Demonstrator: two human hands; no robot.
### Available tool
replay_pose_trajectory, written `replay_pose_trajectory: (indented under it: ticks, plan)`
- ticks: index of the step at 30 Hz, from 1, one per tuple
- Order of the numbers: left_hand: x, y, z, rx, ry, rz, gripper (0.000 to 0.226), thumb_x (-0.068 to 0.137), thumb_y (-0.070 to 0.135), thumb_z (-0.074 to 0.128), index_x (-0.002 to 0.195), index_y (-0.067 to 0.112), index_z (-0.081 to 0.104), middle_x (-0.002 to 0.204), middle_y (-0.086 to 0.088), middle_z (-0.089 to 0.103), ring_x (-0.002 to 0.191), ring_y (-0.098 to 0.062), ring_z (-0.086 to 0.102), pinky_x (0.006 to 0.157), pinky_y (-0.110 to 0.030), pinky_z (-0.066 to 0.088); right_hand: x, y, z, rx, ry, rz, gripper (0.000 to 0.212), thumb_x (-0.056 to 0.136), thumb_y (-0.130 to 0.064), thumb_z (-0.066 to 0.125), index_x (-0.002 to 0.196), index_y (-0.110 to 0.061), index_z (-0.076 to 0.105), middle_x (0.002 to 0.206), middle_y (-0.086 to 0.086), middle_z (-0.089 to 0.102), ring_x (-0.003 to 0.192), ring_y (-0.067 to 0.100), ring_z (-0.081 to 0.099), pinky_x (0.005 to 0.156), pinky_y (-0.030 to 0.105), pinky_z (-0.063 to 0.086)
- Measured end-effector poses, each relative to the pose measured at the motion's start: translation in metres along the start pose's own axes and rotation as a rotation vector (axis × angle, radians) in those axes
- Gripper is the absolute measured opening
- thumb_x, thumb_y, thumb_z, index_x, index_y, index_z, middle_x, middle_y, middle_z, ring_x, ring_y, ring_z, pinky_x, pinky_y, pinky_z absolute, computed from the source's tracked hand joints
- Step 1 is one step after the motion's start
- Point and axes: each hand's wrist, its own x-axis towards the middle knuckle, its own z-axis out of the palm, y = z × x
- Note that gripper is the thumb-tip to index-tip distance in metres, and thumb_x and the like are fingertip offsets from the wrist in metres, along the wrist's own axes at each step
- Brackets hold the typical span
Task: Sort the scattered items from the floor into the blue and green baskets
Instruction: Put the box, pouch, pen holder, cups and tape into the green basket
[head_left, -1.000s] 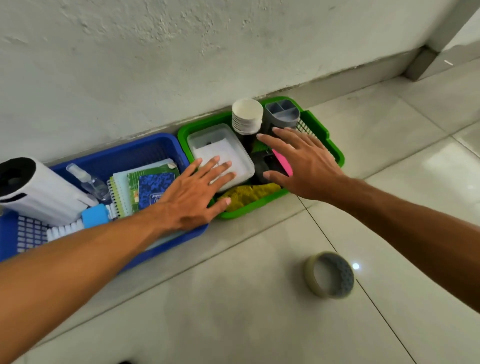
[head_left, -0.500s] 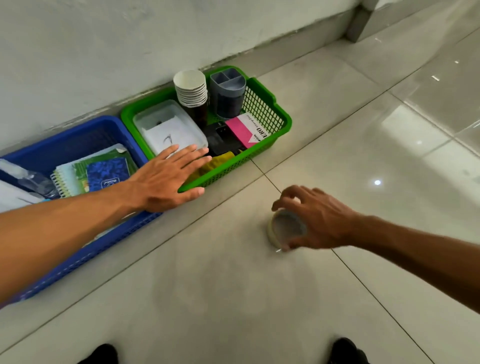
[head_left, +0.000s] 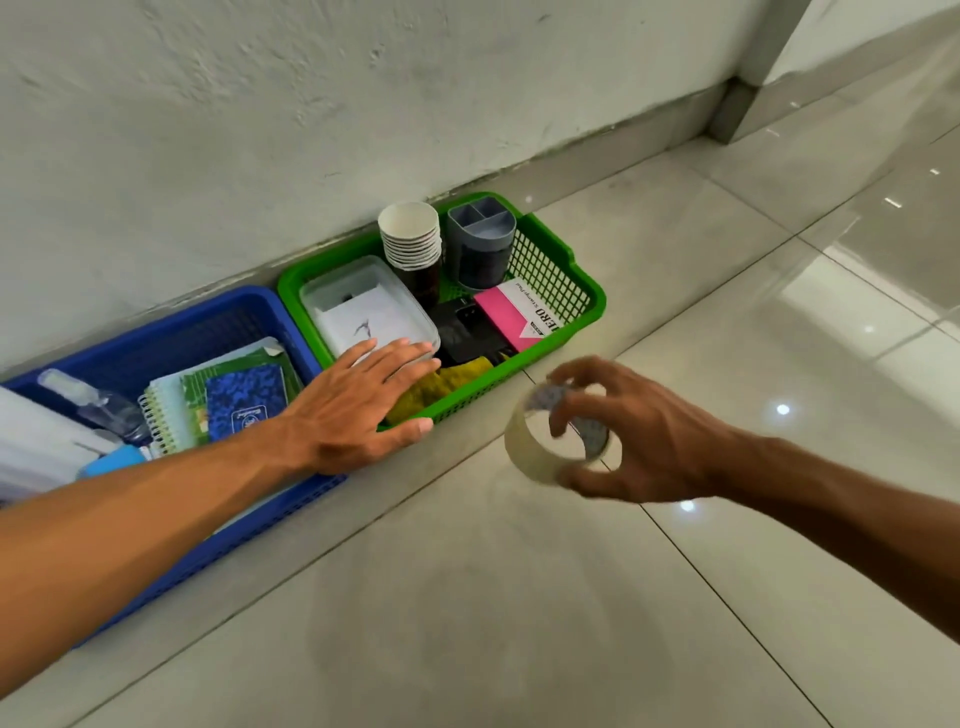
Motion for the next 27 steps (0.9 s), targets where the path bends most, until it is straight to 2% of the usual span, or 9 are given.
replay_pose_trajectory:
  ticks: [6, 8, 10, 15, 18, 23, 27]
  plan:
    - [0.022, -0.002, -0.004, 0.082, 0.063, -0.098, 0.079, 0.09, 0.07, 0.019, 0.151, 0.021, 0.027, 0.16, -0.005, 0.021, 0.148, -0.022, 0.015, 0.121, -0.042, 0.006, 0.081, 0.019, -0.022, 0.031, 0.2, 0.089, 0.048, 0.076, -0.052, 0.071, 0.115, -0.029, 0.055, 0.138, 0.007, 0.046, 0.119, 0.025, 0.049, 0.089, 0.04, 0.053]
    - [0.024, -0.008, -0.006, 0.109, 0.082, -0.133, 0.078, 0.09, 0.069, 0.022, 0.15, 0.02, 0.03, 0.159, -0.007, 0.023, 0.147, -0.024, 0.017, 0.121, -0.044, 0.007, 0.108, 0.023, -0.017, 0.047, 0.235, 0.156, 0.049, 0.074, -0.052, 0.071, 0.115, -0.03, 0.055, 0.136, 0.006, 0.048, 0.118, 0.023, 0.049, 0.09, 0.037, 0.05]
    - [0.02, -0.016, -0.005, 0.118, 0.101, -0.194, 0.077, 0.09, 0.067, 0.025, 0.149, 0.018, 0.033, 0.157, -0.009, 0.028, 0.146, -0.026, 0.02, 0.121, -0.045, 0.009, 0.136, 0.027, -0.009, 0.054, 0.201, 0.233, 0.05, 0.074, -0.051, 0.073, 0.116, -0.029, 0.054, 0.135, 0.004, 0.047, 0.118, 0.022, 0.047, 0.09, 0.032, 0.047]
    - [0.007, -0.018, 0.005, 0.086, 0.148, -0.372, 0.073, 0.09, 0.063, 0.032, 0.143, 0.015, 0.042, 0.15, -0.013, 0.04, 0.143, -0.029, 0.027, 0.12, -0.049, 0.01, 0.188, 0.026, 0.005, 0.106, 0.135, 0.288, 0.054, 0.074, -0.048, 0.073, 0.119, -0.029, 0.051, 0.127, 0.005, 0.052, 0.107, 0.02, 0.051, 0.086, 0.037, 0.052]
    - [0.005, -0.017, 0.008, 0.059, 0.172, -0.381, 0.072, 0.09, 0.062, 0.034, 0.143, 0.015, 0.042, 0.151, -0.012, 0.039, 0.144, -0.029, 0.026, 0.12, -0.048, 0.01, 0.21, 0.028, 0.007, 0.186, 0.131, 0.308, 0.066, 0.074, -0.044, 0.076, 0.129, -0.025, 0.045, 0.123, 0.005, 0.057, 0.106, 0.021, 0.056, 0.085, 0.034, 0.051]
    - [0.004, -0.019, 0.012, 0.041, 0.173, -0.374, 0.071, 0.09, 0.062, 0.032, 0.145, 0.018, 0.039, 0.153, -0.008, 0.036, 0.145, -0.025, 0.023, 0.12, -0.045, 0.01, 0.24, 0.033, 0.003, 0.228, 0.03, 0.399, 0.083, 0.067, -0.043, 0.077, 0.135, -0.023, 0.033, 0.116, 0.014, 0.06, 0.101, 0.032, 0.06, 0.089, 0.043, 0.053]
    - [0.006, -0.019, 0.011, 0.035, 0.179, -0.376, 0.068, 0.089, 0.06, 0.035, 0.143, 0.018, 0.042, 0.15, -0.006, 0.041, 0.142, -0.025, 0.028, 0.119, -0.046, 0.015, 0.247, 0.034, 0.006, 0.304, 0.123, 0.442, 0.084, 0.068, -0.049, 0.081, 0.132, -0.02, 0.035, 0.117, 0.008, 0.06, 0.103, 0.027, 0.059, 0.09, 0.039, 0.05]
